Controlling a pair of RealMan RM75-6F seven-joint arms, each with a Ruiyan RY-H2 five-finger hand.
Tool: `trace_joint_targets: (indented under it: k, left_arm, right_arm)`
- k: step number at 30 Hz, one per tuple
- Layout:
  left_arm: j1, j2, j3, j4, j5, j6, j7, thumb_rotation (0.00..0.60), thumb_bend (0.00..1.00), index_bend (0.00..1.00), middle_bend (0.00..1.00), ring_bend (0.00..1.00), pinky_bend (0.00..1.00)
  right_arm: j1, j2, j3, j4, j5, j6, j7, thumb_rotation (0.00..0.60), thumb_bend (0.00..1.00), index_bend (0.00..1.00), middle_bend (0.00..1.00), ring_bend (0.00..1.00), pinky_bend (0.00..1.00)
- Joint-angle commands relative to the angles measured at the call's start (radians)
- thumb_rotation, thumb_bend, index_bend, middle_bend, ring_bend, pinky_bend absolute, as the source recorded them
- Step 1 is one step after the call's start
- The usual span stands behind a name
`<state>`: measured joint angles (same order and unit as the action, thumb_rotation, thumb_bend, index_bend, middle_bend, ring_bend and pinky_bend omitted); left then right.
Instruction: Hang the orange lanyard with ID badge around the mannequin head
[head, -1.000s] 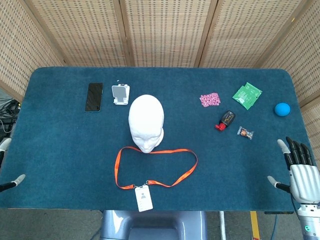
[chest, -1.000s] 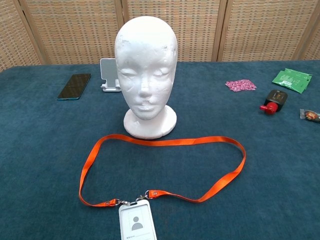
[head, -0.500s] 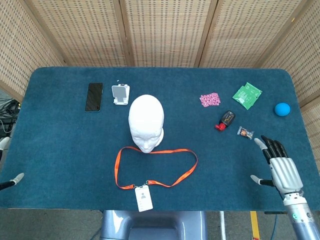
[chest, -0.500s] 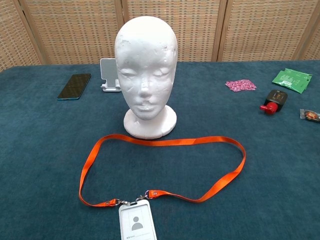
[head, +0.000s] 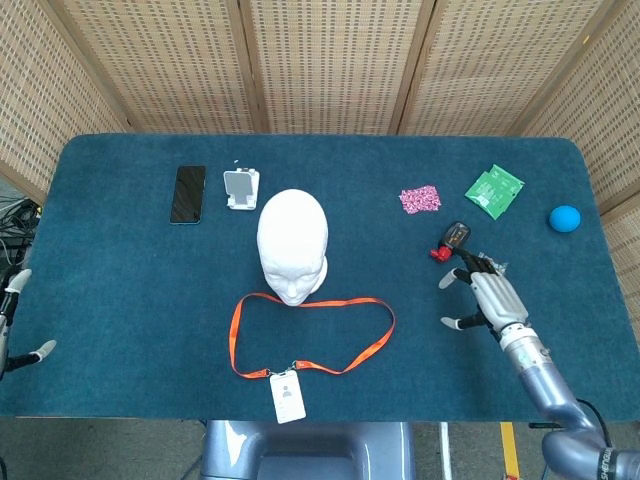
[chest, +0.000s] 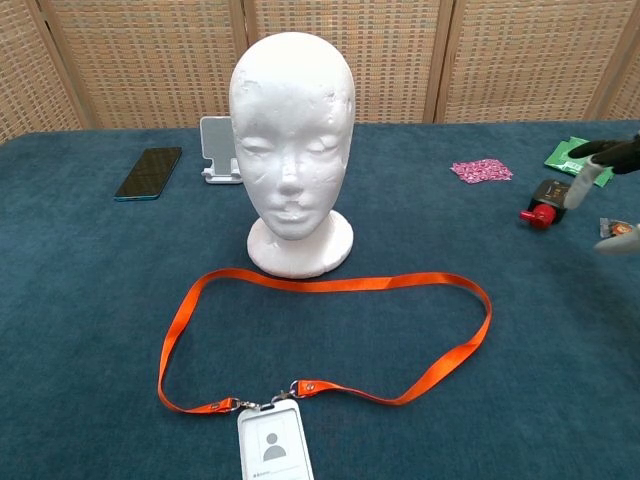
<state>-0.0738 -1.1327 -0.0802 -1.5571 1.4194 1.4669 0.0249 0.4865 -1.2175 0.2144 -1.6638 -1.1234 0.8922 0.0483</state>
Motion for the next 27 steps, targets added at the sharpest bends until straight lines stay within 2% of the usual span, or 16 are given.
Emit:
trace_joint_targets:
  k: [1, 8, 12, 15, 27]
  left_arm:
    - [-0.005, -0.004, -0.001, 0.003, -0.005, -0.008, 0.005, 0.6, 0.0, 0.0, 0.0, 0.0, 0.0]
    - [-0.012, -0.008, 0.0, 0.007, -0.013, -0.023, 0.006, 0.6, 0.0, 0.0, 0.0, 0.0, 0.0]
    - [-0.014, -0.009, -0.002, 0.014, -0.024, -0.03, 0.002, 0.6, 0.0, 0.0, 0.0, 0.0, 0.0]
    - [-0.016, -0.01, -0.003, 0.016, -0.028, -0.034, 0.001, 0.6, 0.0, 0.0, 0.0, 0.0, 0.0]
    - [-0.025, -0.014, -0.002, 0.019, -0.036, -0.05, 0.002, 0.6, 0.0, 0.0, 0.0, 0.0, 0.0]
  right_arm:
    - [0.08, -0.074, 0.017, 0.007, 0.11, -0.051, -0.106, 0.6, 0.38, 0.44, 0.0, 0.0, 0.0]
    - [0.161, -0.205, 0.002, 0.081, 0.225, -0.032, -0.262, 0.6, 0.43, 0.46, 0.0, 0.0, 0.0]
    - [0.205, -0.305, -0.009, 0.147, 0.273, 0.005, -0.354, 0.6, 0.47, 0.47, 0.0, 0.0, 0.0]
    - [0.221, -0.344, -0.015, 0.183, 0.294, 0.022, -0.394, 0.6, 0.5, 0.47, 0.0, 0.0, 0.0]
    - [0.247, -0.388, -0.009, 0.217, 0.349, 0.02, -0.425, 0.6, 0.56, 0.49, 0.0, 0.0, 0.0]
